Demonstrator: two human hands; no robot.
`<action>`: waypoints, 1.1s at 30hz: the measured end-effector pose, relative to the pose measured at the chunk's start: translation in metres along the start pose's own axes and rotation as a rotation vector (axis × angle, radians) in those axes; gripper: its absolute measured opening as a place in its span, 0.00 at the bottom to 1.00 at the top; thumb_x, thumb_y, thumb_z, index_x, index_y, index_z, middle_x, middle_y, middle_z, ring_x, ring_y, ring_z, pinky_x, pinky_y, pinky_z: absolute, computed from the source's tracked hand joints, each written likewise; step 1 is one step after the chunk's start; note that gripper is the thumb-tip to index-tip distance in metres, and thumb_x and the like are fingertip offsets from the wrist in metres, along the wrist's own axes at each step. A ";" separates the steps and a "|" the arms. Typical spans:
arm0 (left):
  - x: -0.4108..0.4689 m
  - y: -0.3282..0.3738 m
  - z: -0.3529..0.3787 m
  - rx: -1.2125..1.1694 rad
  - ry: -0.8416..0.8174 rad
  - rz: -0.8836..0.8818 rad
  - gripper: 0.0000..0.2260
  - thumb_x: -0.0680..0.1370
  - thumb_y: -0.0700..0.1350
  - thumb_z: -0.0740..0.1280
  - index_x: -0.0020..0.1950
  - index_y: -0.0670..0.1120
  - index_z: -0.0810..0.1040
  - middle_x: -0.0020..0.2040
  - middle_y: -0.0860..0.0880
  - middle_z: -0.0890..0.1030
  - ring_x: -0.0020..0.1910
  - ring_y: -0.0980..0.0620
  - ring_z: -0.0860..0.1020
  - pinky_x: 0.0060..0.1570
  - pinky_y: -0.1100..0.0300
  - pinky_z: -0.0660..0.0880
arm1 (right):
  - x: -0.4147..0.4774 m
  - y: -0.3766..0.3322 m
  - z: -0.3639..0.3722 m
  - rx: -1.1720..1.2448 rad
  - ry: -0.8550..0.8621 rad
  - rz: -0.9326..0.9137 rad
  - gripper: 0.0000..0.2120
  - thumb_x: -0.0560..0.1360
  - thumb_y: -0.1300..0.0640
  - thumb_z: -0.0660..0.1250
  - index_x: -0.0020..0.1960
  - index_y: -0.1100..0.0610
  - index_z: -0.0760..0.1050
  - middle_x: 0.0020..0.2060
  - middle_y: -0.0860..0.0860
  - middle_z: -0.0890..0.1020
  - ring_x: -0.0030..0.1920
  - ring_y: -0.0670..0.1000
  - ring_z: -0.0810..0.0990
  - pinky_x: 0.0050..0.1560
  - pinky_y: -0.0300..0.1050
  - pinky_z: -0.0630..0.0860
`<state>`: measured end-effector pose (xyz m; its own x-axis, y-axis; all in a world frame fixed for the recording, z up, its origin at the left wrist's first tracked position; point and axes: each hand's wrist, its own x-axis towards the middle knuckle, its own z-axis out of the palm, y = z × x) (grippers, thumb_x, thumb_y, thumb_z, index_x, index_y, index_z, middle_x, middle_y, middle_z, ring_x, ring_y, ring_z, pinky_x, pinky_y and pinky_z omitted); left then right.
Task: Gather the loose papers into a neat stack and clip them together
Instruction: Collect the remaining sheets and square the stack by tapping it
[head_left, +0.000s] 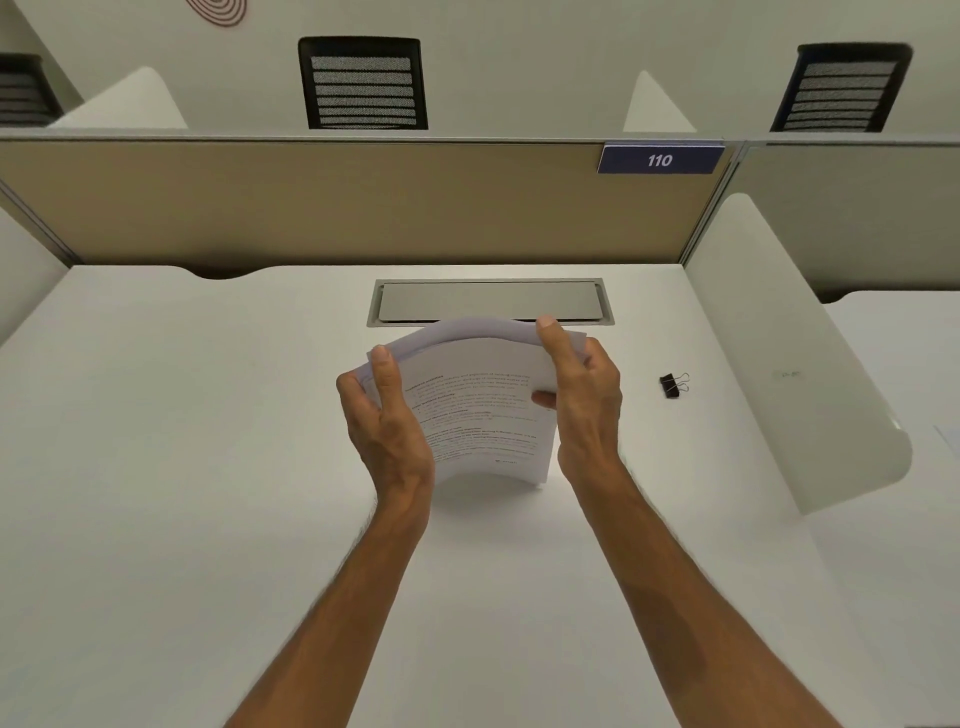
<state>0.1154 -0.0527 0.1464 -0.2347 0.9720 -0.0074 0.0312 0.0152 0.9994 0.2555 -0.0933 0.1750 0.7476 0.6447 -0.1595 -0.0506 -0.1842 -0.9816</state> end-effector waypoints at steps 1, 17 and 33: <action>0.001 0.001 0.001 -0.001 0.007 -0.007 0.08 0.81 0.65 0.54 0.49 0.63 0.67 0.53 0.47 0.79 0.52 0.47 0.80 0.43 0.54 0.81 | 0.000 0.000 0.000 -0.008 -0.001 -0.003 0.24 0.76 0.37 0.66 0.54 0.58 0.76 0.42 0.50 0.81 0.40 0.46 0.79 0.45 0.53 0.84; 0.020 -0.045 -0.025 0.344 -0.216 0.073 0.11 0.84 0.40 0.59 0.65 0.50 0.66 0.59 0.49 0.77 0.56 0.46 0.79 0.48 0.59 0.77 | 0.021 0.033 -0.023 -0.172 -0.252 -0.199 0.22 0.72 0.64 0.74 0.64 0.55 0.74 0.55 0.54 0.83 0.52 0.51 0.82 0.53 0.49 0.84; 0.023 -0.082 -0.031 0.341 -0.337 0.042 0.08 0.83 0.39 0.61 0.58 0.50 0.66 0.58 0.47 0.75 0.56 0.50 0.77 0.56 0.54 0.78 | 0.042 0.103 -0.026 -0.074 -0.388 -0.076 0.20 0.77 0.69 0.66 0.68 0.57 0.75 0.59 0.56 0.82 0.58 0.57 0.82 0.50 0.51 0.84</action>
<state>0.0776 -0.0388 0.0654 0.0994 0.9945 -0.0342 0.3641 -0.0043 0.9313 0.2987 -0.1049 0.0697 0.4414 0.8882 -0.1279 0.0539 -0.1685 -0.9842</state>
